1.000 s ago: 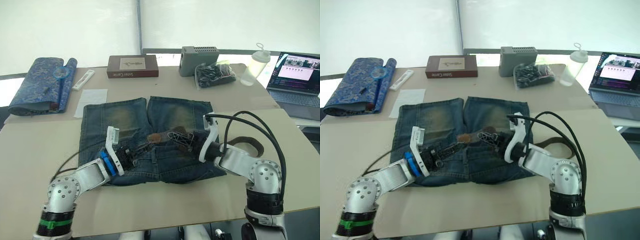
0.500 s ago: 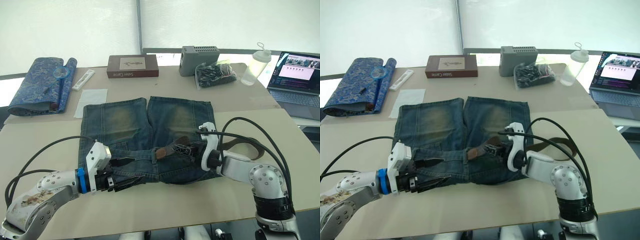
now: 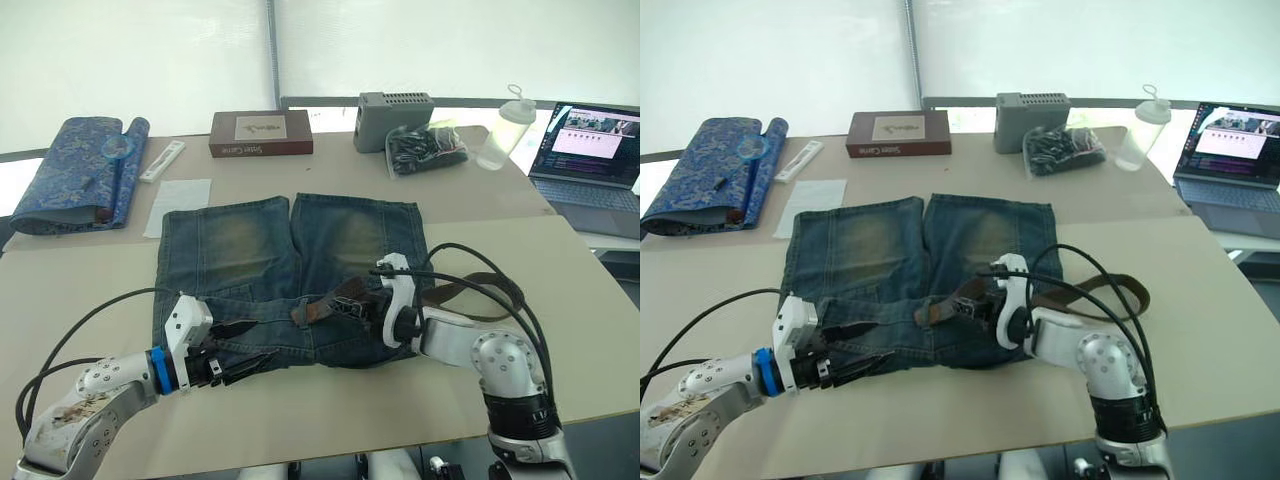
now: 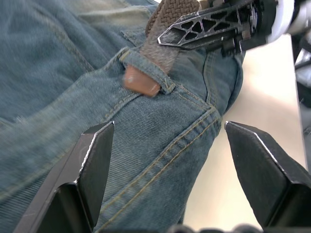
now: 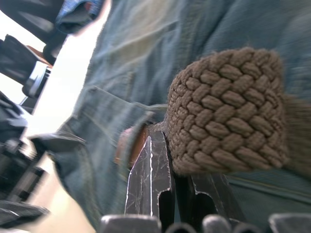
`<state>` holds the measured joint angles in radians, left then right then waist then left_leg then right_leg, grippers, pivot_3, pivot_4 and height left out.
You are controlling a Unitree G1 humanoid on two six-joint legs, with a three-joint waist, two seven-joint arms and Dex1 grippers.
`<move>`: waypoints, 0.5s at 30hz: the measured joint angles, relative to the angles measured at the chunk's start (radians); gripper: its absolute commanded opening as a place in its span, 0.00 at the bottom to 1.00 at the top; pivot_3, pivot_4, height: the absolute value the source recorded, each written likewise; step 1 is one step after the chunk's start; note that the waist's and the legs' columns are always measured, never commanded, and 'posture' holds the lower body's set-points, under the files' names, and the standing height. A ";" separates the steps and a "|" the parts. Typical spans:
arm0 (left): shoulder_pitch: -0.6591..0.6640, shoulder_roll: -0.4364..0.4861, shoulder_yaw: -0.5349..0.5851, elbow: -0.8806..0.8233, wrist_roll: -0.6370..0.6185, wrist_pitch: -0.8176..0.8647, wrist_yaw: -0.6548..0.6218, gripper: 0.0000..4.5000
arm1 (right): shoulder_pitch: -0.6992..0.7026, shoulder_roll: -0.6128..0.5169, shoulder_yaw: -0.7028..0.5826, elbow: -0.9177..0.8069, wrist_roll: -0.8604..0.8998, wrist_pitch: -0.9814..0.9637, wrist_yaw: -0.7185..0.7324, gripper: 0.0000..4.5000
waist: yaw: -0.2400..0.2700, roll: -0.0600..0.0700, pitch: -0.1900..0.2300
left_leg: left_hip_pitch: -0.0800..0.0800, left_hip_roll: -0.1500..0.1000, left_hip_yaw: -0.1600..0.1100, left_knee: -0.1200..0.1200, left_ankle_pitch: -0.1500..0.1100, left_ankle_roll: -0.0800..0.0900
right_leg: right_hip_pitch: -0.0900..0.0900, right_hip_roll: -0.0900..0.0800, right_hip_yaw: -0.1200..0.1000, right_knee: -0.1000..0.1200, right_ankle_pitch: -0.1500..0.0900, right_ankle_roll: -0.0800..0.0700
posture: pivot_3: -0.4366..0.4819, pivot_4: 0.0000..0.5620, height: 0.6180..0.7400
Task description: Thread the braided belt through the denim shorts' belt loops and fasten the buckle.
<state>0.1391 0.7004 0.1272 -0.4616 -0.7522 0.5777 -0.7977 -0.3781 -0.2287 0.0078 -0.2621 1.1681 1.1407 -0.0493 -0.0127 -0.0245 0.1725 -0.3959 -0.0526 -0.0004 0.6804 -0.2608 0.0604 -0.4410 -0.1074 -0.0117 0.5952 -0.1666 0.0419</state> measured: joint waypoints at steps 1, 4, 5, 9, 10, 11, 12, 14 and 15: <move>-0.003 -0.005 -0.001 0.001 -0.007 0.015 0.004 0.85 | -0.001 0.011 0.001 0.006 -0.007 0.000 -0.001 0.00 | 0.000 0.000 0.000 | 0.000 0.000 0.000 0.000 0.000 0.000 | 0.000 0.000 0.000 0.000 0.000 0.000 | 0.48 0.27 1.00; -0.022 -0.053 0.008 0.011 -0.073 0.092 0.050 0.85 | -0.004 0.056 -0.006 0.033 -0.018 0.000 -0.020 0.00 | 0.001 0.000 0.000 | 0.001 0.000 0.000 0.000 0.000 0.000 | 0.001 0.000 0.000 0.000 0.000 0.000 | 0.48 0.27 1.00; -0.029 -0.069 0.007 0.015 -0.094 0.115 0.067 0.85 | -0.004 0.072 -0.007 0.039 -0.019 0.000 -0.024 0.00 | 0.001 0.000 0.000 | 0.001 0.000 -0.001 0.000 0.000 0.000 | 0.001 0.000 0.000 0.001 0.000 0.000 | 0.48 0.27 1.00; -0.111 -0.178 0.086 0.106 -0.349 0.295 0.269 0.85 | -0.004 0.139 -0.029 0.073 -0.014 0.002 -0.062 0.00 | 0.000 0.000 0.000 | 0.003 0.000 -0.002 0.000 0.002 -0.002 | 0.002 0.001 0.000 0.003 0.000 0.000 | 0.48 0.27 1.00; -0.118 -0.185 0.098 0.121 -0.390 0.324 0.304 0.85 | -0.003 0.146 -0.032 0.076 -0.010 0.003 -0.067 0.00 | -0.001 0.000 0.000 | 0.004 0.000 -0.002 0.000 0.002 -0.003 | 0.002 0.001 0.000 0.003 0.000 0.000 | 0.48 0.27 1.00; -0.123 -0.189 0.107 0.131 -0.424 0.352 0.337 0.85 | -0.003 0.152 -0.037 0.076 -0.006 0.006 -0.071 0.00 | -0.003 0.000 0.000 | 0.005 -0.001 -0.001 0.000 0.002 -0.003 | 0.002 0.001 0.001 0.005 0.000 0.000 | 0.48 0.27 1.00; -0.130 -0.203 0.116 0.143 -0.465 0.375 0.370 0.85 | -0.003 0.160 -0.043 0.077 -0.005 0.009 -0.073 0.00 | -0.003 0.000 0.000 | 0.005 -0.001 -0.001 0.000 0.002 -0.003 | 0.002 0.001 0.001 0.005 0.000 0.000 | 0.48 0.27 1.00; -0.145 -0.247 0.128 0.173 -0.521 0.396 0.426 0.85 | -0.002 0.165 -0.055 0.079 -0.005 0.019 -0.077 0.00 | -0.002 0.000 0.000 | 0.006 -0.001 -0.001 0.000 0.002 -0.003 | 0.003 0.001 0.002 0.006 0.000 0.000 | 0.48 0.27 1.00; -0.155 -0.269 0.129 0.195 -0.553 0.407 0.460 0.85 | -0.002 0.168 -0.058 0.079 -0.005 0.020 -0.079 0.00 | -0.001 0.000 0.000 | 0.006 -0.001 -0.001 0.000 0.002 -0.003 | 0.003 0.001 0.002 0.006 0.000 0.000 | 0.48 0.27 1.00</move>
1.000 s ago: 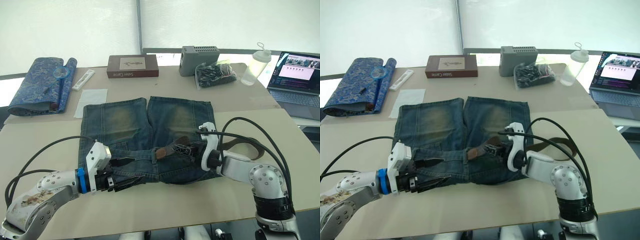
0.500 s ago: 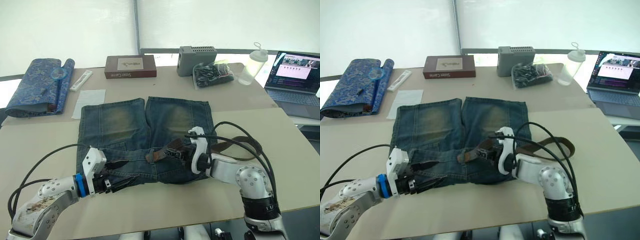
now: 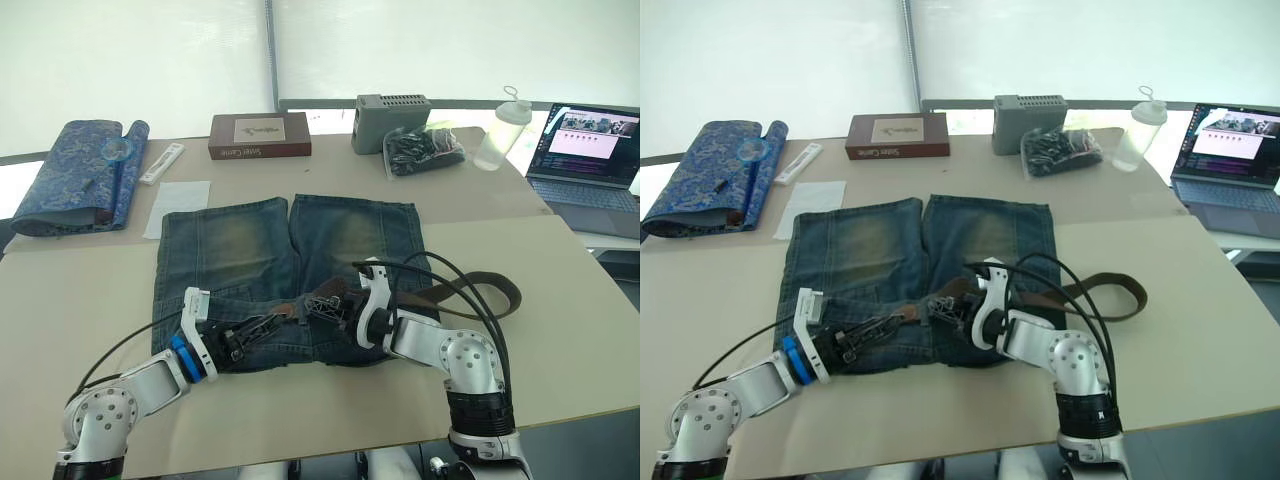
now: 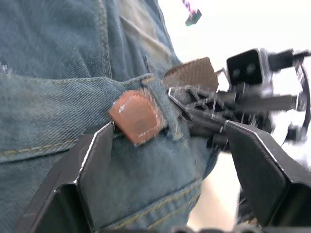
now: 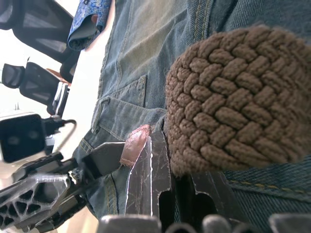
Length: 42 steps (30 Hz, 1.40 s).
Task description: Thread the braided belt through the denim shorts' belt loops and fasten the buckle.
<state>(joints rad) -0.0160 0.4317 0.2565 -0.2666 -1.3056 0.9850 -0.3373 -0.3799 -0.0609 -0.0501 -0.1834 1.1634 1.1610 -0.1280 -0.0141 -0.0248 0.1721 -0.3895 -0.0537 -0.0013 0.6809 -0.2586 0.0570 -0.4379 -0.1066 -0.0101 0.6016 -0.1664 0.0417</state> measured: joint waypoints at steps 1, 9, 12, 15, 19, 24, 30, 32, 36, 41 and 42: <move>-0.005 -0.005 0.000 0.009 -0.014 0.005 0.016 0.85 | 0.000 0.001 0.000 0.000 0.000 0.000 -0.002 0.00 | 0.000 0.000 0.000 | 0.000 0.000 0.000 0.000 0.000 0.000 | 0.000 0.000 0.000 0.000 0.000 0.000 | 0.48 0.27 1.00; -0.029 -0.011 0.013 0.064 -0.082 0.040 0.107 0.22 | 0.003 0.005 -0.006 0.000 0.000 0.005 -0.003 0.00 | 0.001 0.000 0.000 | 0.000 0.000 0.000 0.000 0.001 -0.001 | 0.000 0.000 0.000 0.002 -0.001 -0.001 | 0.48 0.27 1.00; -0.031 -0.022 0.013 0.068 -0.097 0.041 0.112 0.00 | 0.003 0.000 -0.008 0.000 0.000 0.008 -0.001 0.00 | 0.001 0.000 0.000 | 0.000 0.000 0.000 0.000 0.001 -0.001 | 0.000 0.000 0.001 0.002 -0.001 -0.001 | 0.48 0.27 1.00; -0.032 -0.028 0.010 0.070 -0.098 0.042 0.114 0.00 | 0.003 -0.031 0.002 -0.006 -0.013 0.008 0.037 0.09 | 0.001 0.000 0.000 | 0.000 0.000 0.000 0.000 0.001 -0.001 | 0.000 0.000 0.000 0.002 -0.001 -0.001 | 0.48 0.27 1.00; -0.039 -0.038 0.009 0.071 -0.102 0.039 0.116 0.00 | 0.014 -0.125 0.037 -0.075 -0.023 0.023 0.132 0.40 | 0.003 0.000 0.000 | 0.000 -0.001 0.000 0.000 0.001 -0.001 | 0.000 0.000 0.000 0.001 -0.001 -0.001 | 0.48 0.27 1.00; -0.052 -0.038 0.012 0.084 -0.109 0.039 0.117 0.00 | 0.056 -0.344 0.010 -0.239 -0.020 0.028 0.266 0.48 | 0.006 0.000 0.000 | 0.000 -0.001 0.000 0.000 0.001 -0.001 | 0.001 -0.001 -0.001 -0.001 -0.001 -0.001 | 0.48 0.27 1.00; -0.059 -0.035 0.015 0.089 -0.109 0.039 0.115 0.00 | 0.141 -0.590 -0.113 -0.277 -0.070 0.011 0.376 0.04 | 0.011 -0.001 0.000 | -0.002 0.000 0.001 0.000 0.001 0.000 | 0.002 -0.001 -0.001 -0.006 -0.001 0.000 | 0.48 0.27 1.00; -0.063 -0.034 0.015 0.089 -0.108 0.040 0.114 0.00 | 0.166 -0.667 -0.104 -0.272 -0.154 -0.013 0.409 0.01 | 0.012 -0.001 0.000 | -0.002 0.001 0.002 0.000 0.001 0.000 | 0.002 -0.001 -0.001 -0.006 -0.001 0.000 | 0.48 0.27 1.00; -0.073 -0.030 0.014 0.107 -0.106 0.040 0.107 0.00 | 0.199 -0.743 -0.064 -0.243 -0.291 -0.062 0.465 0.07 | 0.014 -0.001 0.000 | -0.002 0.001 0.002 0.000 0.001 0.000 | 0.002 -0.001 -0.001 -0.006 -0.001 0.000 | 0.48 0.27 1.00; -0.086 -0.027 0.014 0.110 -0.095 0.040 0.093 0.00 | 0.222 -0.744 -0.049 -0.237 -0.339 -0.074 0.509 0.45 | 0.021 -0.001 0.000 | -0.002 0.001 0.002 0.000 0.001 0.000 | 0.002 -0.001 -0.001 -0.007 -0.001 0.000 | 0.48 0.27 1.00; -0.086 -0.026 0.014 0.111 -0.090 0.040 0.090 0.00 | 0.224 -0.737 -0.050 -0.237 -0.338 -0.073 0.513 0.52 | 0.022 -0.001 0.000 | -0.002 0.001 0.002 0.000 0.001 0.001 | 0.002 -0.002 -0.001 -0.007 -0.001 0.000 | 0.48 0.27 1.00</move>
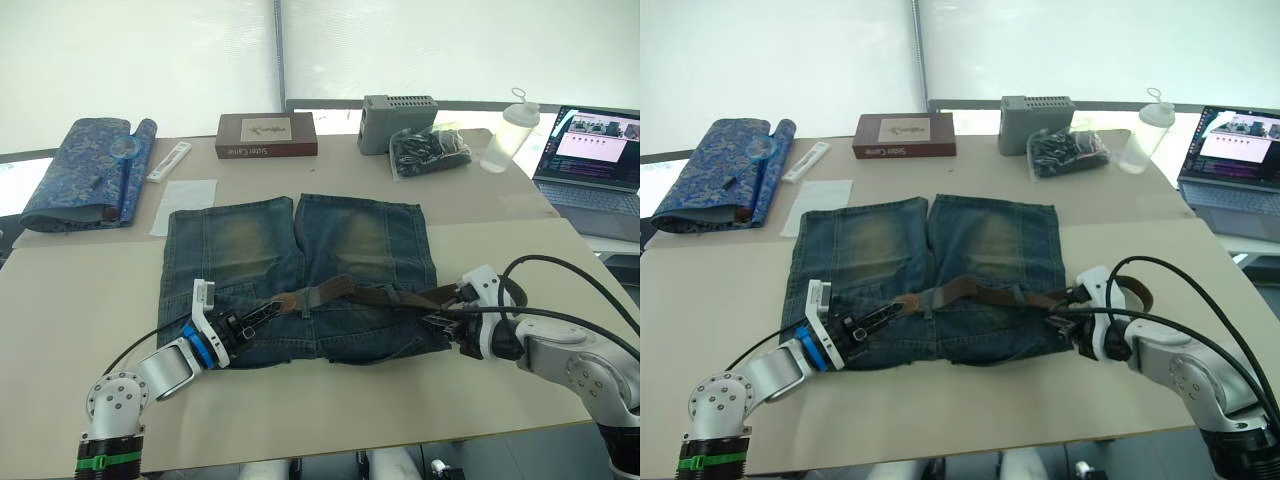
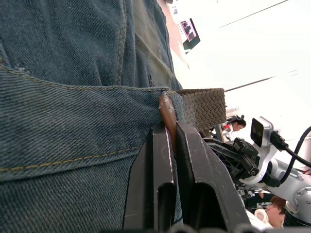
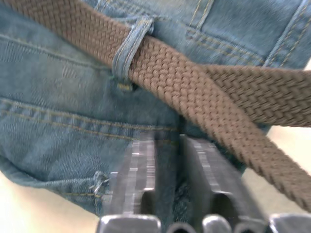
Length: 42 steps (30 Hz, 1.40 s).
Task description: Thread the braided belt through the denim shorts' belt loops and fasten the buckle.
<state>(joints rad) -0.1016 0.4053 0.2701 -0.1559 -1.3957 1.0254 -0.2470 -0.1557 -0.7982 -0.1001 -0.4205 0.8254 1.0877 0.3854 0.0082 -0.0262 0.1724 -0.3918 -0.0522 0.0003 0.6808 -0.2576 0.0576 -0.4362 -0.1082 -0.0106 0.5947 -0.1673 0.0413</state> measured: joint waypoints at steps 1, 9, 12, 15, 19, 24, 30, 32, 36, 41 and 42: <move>0.000 0.000 0.000 0.000 0.003 0.000 -0.002 0.00 | 0.001 0.008 0.000 0.000 0.000 0.001 0.001 0.60 | 0.001 0.000 0.000 | 0.000 0.000 0.000 0.000 0.000 0.000 | 0.000 0.000 0.000 0.000 0.000 0.000 | 0.48 0.27 1.00; -0.001 0.000 -0.003 0.000 0.021 0.000 -0.011 0.00 | -0.031 0.045 0.006 0.044 -0.021 0.023 0.006 0.74 | 0.003 0.000 0.000 | 0.000 0.000 0.000 0.000 0.000 0.000 | 0.000 0.000 0.000 0.000 0.000 0.000 | 0.48 0.27 1.00; -0.001 0.000 -0.005 0.000 0.024 0.000 -0.014 0.00 | -0.064 0.050 0.026 0.074 -0.046 0.023 0.020 0.55 | 0.003 0.000 0.000 | 0.000 0.000 0.000 0.000 0.000 0.000 | 0.000 0.000 0.000 0.000 0.000 0.000 | 0.48 0.27 1.00; -0.003 0.000 -0.005 0.000 0.028 0.000 -0.020 0.00 | -0.109 0.074 0.052 0.108 -0.081 0.023 0.021 0.33 | 0.001 0.000 0.000 | 0.000 0.000 0.000 0.000 0.000 0.000 | -0.001 0.000 0.000 0.000 0.000 0.000 | 0.48 0.27 1.00; 0.006 0.016 -0.003 -0.008 0.027 0.003 -0.021 0.00 | -0.120 0.096 0.049 0.110 -0.100 0.033 0.014 0.02 | 0.003 0.000 0.000 | 0.000 0.000 -0.001 0.000 0.000 0.000 | -0.001 0.000 0.000 0.000 0.000 -0.001 | 0.48 0.27 1.00; 0.044 0.074 0.037 -0.025 0.018 0.009 -0.032 0.00 | -0.081 0.125 -0.027 0.107 -0.104 0.045 -0.026 0.01 | 0.008 0.000 0.000 | -0.001 0.000 -0.001 0.000 0.000 0.000 | -0.001 -0.002 0.000 0.000 0.000 0.000 | 0.48 0.27 1.00; 0.008 0.082 0.048 -0.025 -0.002 0.023 -0.021 0.00 | -0.048 0.126 -0.159 0.108 -0.118 0.060 -0.110 0.01 | 0.028 0.000 0.000 | -0.004 -0.003 -0.001 0.002 0.002 0.003 | -0.001 -0.005 -0.001 -0.001 0.002 0.002 | 0.48 0.27 1.00; -0.002 0.099 0.048 -0.024 -0.015 0.029 -0.019 0.00 | -0.036 0.126 -0.187 0.107 -0.130 0.064 -0.130 0.01 | 0.028 0.000 0.000 | -0.004 -0.003 -0.001 0.002 0.002 0.003 | -0.001 -0.004 -0.001 0.000 0.002 0.002 | 0.48 0.27 1.00; 0.002 0.225 0.094 0.039 -0.021 0.074 -0.051 0.00 | -0.027 0.159 -0.234 0.107 -0.146 0.076 -0.188 0.01 | 0.022 0.000 0.000 | -0.005 -0.002 -0.001 0.000 0.002 0.002 | -0.004 -0.001 -0.001 0.000 0.001 0.001 | 0.48 0.27 1.00; 0.033 0.352 0.189 0.119 -0.041 0.137 -0.106 0.00 | -0.014 0.192 -0.271 0.105 -0.159 0.077 -0.235 0.01 | 0.016 0.000 0.000 | -0.005 -0.003 -0.001 0.000 0.002 0.003 | -0.004 -0.003 -0.001 0.000 0.001 0.002 | 0.48 0.27 1.00; 0.046 0.366 0.200 0.122 -0.045 0.150 -0.118 0.00 | -0.013 0.197 -0.271 0.102 -0.163 0.077 -0.239 0.01 | 0.016 0.000 0.000 | -0.005 -0.004 -0.001 0.000 0.002 0.003 | -0.004 -0.003 -0.001 -0.001 0.001 0.002 | 0.48 0.27 1.00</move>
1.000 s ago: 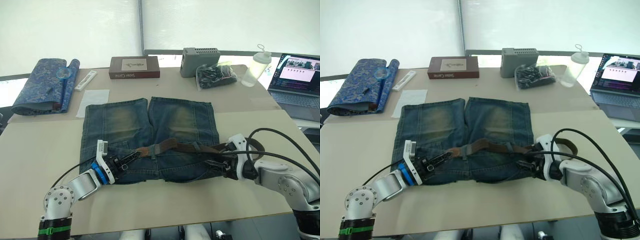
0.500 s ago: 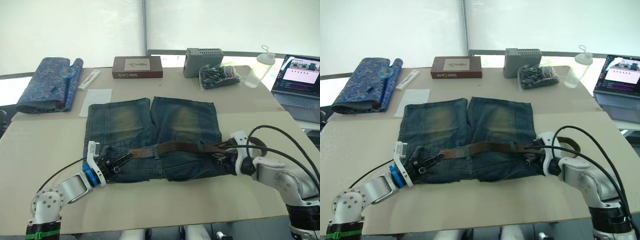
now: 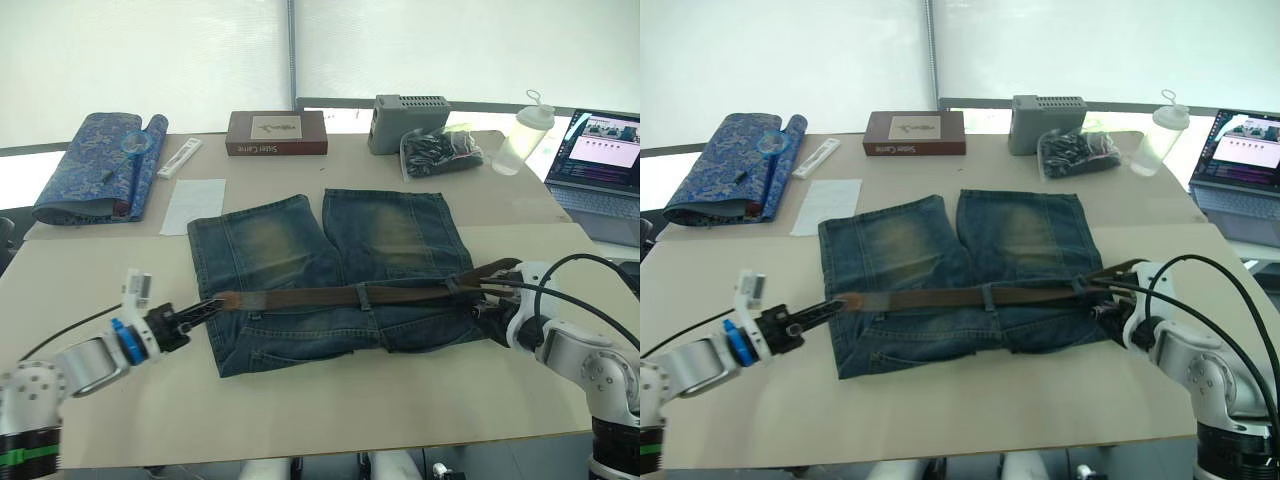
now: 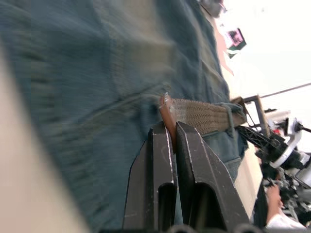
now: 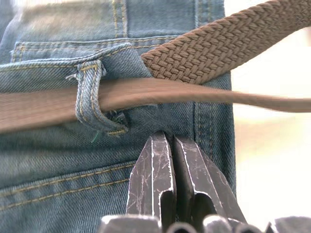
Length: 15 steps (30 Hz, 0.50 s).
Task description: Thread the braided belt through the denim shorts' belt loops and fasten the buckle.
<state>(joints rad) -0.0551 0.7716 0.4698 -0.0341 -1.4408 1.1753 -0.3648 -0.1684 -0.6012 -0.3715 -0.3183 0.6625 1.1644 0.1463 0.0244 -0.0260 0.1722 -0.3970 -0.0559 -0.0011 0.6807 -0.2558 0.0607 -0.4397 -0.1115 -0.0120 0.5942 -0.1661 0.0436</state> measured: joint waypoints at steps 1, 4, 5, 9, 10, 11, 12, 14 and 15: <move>0.019 0.013 0.008 0.001 -0.002 0.012 -0.010 0.00 | 0.001 0.006 0.000 -0.005 -0.003 0.000 -0.004 0.01 | 0.000 0.000 0.000 | 0.000 0.000 0.000 0.000 0.000 0.000 | 0.000 0.000 0.000 0.000 0.000 0.000 | 0.48 0.27 1.00; 0.085 0.029 0.028 -0.002 -0.002 0.036 -0.043 0.00 | 0.002 0.015 -0.002 -0.016 -0.004 0.013 -0.010 0.01 | -0.003 0.000 0.000 | 0.000 0.000 0.000 0.000 0.000 0.000 | 0.000 0.000 0.000 0.000 0.000 0.000 | 0.48 0.27 1.00; 0.115 0.032 0.039 -0.004 -0.001 0.043 -0.058 0.00 | 0.002 0.018 -0.002 -0.021 -0.004 0.022 -0.011 0.01 | -0.006 0.000 0.000 | 0.000 0.001 0.000 -0.001 0.000 0.000 | -0.001 0.000 0.000 0.000 -0.001 0.000 | 0.48 0.27 1.00; 0.158 0.041 0.085 0.011 0.020 0.044 -0.098 0.00 | 0.001 0.051 -0.034 -0.044 0.004 0.071 -0.023 0.01 | -0.005 0.000 0.000 | 0.000 0.002 -0.002 -0.001 0.000 -0.001 | -0.001 0.000 -0.001 0.000 -0.001 -0.001 | 0.48 0.27 1.00; 0.165 0.044 0.097 0.021 0.030 0.042 -0.105 0.00 | 0.002 0.064 -0.040 -0.054 0.011 0.088 -0.028 0.01 | -0.006 0.000 0.000 | 0.000 0.002 -0.001 -0.001 0.000 -0.001 | -0.001 0.000 -0.001 0.000 -0.001 -0.001 | 0.48 0.27 1.00; 0.173 0.049 0.105 0.035 0.045 0.035 -0.119 0.00 | 0.007 0.083 -0.049 -0.078 0.016 0.112 -0.037 0.01 | -0.008 0.000 0.000 | 0.000 0.003 -0.001 -0.001 0.000 -0.001 | -0.001 0.000 -0.001 0.000 -0.001 -0.002 | 0.48 0.27 1.00; 0.176 0.051 0.112 0.054 0.065 0.028 -0.129 0.00 | 0.016 0.104 -0.060 -0.103 0.023 0.132 -0.047 0.01 | -0.009 0.000 0.000 | 0.000 0.003 -0.001 -0.001 0.000 -0.001 | -0.001 -0.001 -0.001 0.000 -0.001 -0.002 | 0.48 0.27 1.00; 0.177 0.051 0.137 0.097 0.092 0.019 -0.140 0.00 | 0.027 0.145 -0.077 -0.149 0.028 0.166 -0.068 0.01 | -0.012 0.000 0.000 | 0.000 0.003 -0.001 -0.002 0.000 -0.001 | -0.001 0.000 -0.001 0.001 -0.001 -0.002 | 0.48 0.27 1.00; 0.174 0.052 0.150 0.124 0.110 0.005 -0.149 0.00 | 0.029 0.167 -0.081 -0.171 0.028 0.185 -0.081 0.01 | -0.013 0.000 0.000 | 0.000 0.003 -0.001 -0.002 0.000 -0.001 | -0.001 0.000 -0.001 0.000 -0.001 -0.002 | 0.48 0.27 1.00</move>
<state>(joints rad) 0.1186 0.8238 0.6199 0.0903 -1.3308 1.1806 -0.5133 -0.1393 -0.4345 -0.4525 -0.4896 0.6904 1.3493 0.0653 0.0111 -0.0260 0.1720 -0.3967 -0.0527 -0.0025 0.6791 -0.2557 0.0594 -0.4412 -0.1117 -0.0133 0.5946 -0.1673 0.0419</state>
